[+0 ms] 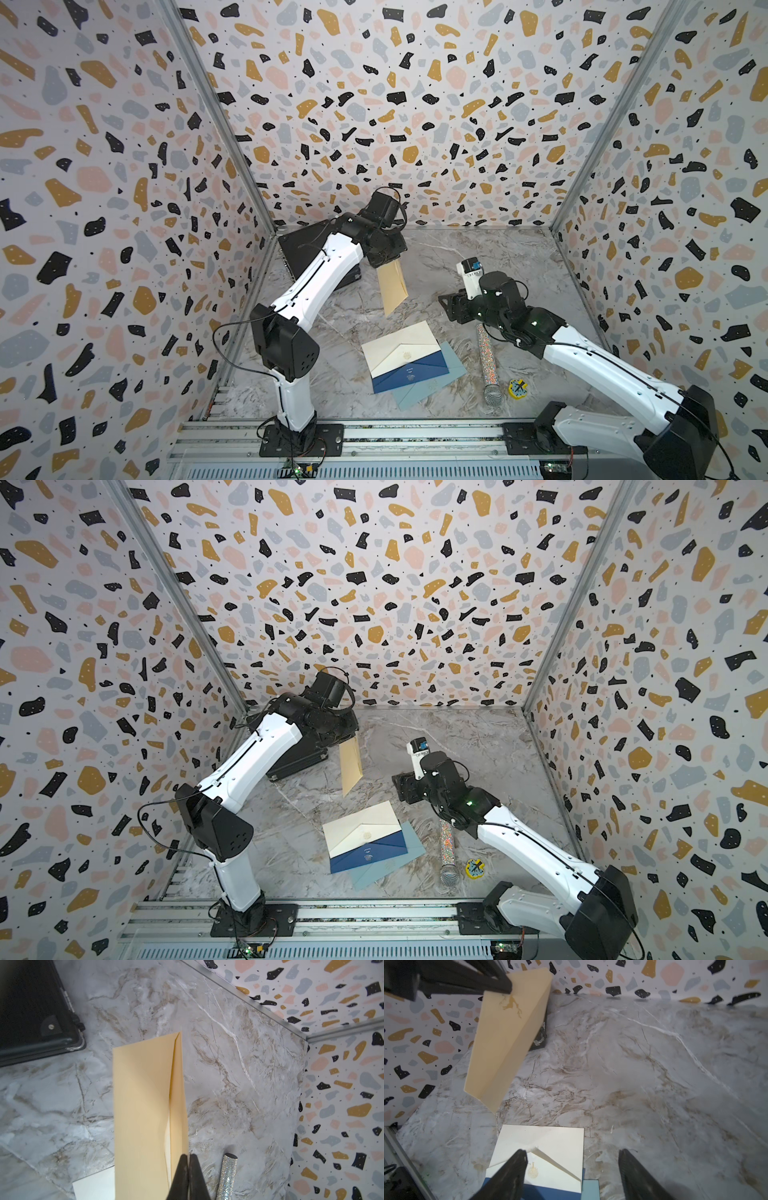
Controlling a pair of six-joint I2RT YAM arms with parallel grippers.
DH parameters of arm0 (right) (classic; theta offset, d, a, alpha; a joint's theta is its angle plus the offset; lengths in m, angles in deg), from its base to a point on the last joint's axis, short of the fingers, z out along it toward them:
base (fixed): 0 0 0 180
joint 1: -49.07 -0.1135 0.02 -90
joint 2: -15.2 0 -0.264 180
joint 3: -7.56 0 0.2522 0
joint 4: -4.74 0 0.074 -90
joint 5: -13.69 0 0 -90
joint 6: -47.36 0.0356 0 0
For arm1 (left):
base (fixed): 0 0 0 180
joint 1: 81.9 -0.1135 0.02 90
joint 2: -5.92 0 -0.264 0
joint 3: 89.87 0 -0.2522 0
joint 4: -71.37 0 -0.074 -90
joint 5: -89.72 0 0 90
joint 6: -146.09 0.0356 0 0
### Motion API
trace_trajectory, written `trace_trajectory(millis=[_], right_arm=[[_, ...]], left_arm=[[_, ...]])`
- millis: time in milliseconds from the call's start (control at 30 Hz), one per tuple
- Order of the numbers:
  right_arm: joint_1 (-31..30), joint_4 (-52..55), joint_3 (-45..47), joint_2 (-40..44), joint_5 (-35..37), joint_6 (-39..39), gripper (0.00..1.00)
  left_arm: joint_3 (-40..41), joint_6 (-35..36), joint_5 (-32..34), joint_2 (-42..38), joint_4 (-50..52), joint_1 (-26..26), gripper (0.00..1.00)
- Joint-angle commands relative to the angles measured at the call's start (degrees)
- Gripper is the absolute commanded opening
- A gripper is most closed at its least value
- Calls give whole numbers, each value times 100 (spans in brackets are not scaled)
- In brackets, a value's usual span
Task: Take the letter paper out of the envelope
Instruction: Pick up the envelope from the envelope.
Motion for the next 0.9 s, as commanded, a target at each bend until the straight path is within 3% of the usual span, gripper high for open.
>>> trace_trajectory(millis=[0,333,767,867], right_arm=[[-452,-804,-193,-167,537,-952,79],[-884,-1104,-669,-832,872,-1292,83],[-882,-894,-798,-690,-218,-1197,80],[-882,-687,-747,-701,-56,-1109,83]], left_arm=[[-527,-758,225,132,898,6,0],[-906,-1131,-357,281,1166,-120,0],[-188,-1149,-1593,30,483,-603,0],[-12,-1267,-1898,-50,220,-701,0]])
